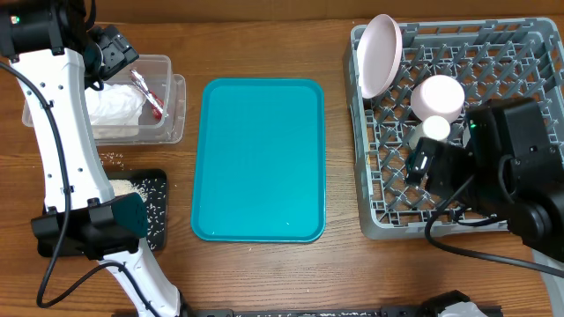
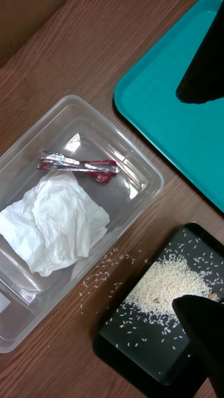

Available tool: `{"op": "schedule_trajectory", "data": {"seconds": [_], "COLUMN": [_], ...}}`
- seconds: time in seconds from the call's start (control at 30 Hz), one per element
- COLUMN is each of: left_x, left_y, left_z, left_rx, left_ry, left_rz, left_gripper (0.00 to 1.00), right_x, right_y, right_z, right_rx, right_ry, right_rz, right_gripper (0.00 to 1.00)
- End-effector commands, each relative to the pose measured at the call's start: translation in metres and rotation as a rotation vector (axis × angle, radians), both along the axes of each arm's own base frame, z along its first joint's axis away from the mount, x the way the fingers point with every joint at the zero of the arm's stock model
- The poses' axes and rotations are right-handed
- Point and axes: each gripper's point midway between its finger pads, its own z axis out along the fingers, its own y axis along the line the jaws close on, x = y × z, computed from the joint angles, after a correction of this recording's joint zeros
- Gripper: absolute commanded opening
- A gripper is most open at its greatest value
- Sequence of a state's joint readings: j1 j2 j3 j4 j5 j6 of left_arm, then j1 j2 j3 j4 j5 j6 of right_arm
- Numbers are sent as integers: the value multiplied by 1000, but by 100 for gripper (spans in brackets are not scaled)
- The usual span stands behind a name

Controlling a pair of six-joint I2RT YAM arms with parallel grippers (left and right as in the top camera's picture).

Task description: Sort waste into correct bins and load items into the dishwasher

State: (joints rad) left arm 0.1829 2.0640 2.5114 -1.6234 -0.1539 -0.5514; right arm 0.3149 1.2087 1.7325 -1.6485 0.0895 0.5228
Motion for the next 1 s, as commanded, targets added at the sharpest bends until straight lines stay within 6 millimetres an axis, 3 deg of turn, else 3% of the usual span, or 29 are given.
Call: {"op": "schedule_trajectory", "data": {"seconds": [0.0, 0.17, 0.33, 0.5, 0.67, 0.87, 0.97], "left_x": [1, 1, 1, 1, 1, 1, 1], "left_y": [-3, -3, -3, -3, -3, -3, -3], "left_z": [5, 5, 5, 5, 5, 5, 5], "left_rx": [-1, 0, -1, 0, 0, -1, 0], "left_ry": [-19, -18, -18, -18, -18, -18, -18], "left_rz": [-2, -2, -2, -2, -2, -2, -2], "left_gripper": [100, 100, 100, 99, 100, 100, 100], "right_x": [-5, -12, -14, -21, -24, -15, -10], "right_y": [-8, -18, -33, -43, -39, -27, -30], "right_z": [11, 21, 17, -11, -46, -66, -80], "right_rx": [-8, 38, 82, 106, 153, 76, 54], "right_ry": [-78, -199, -328, -434, -537, -743, -807], "right_rz": [-14, -54, -127, -168, -146, 57, 60], "right_gripper": [100, 100, 100, 100, 100, 100, 100]}}
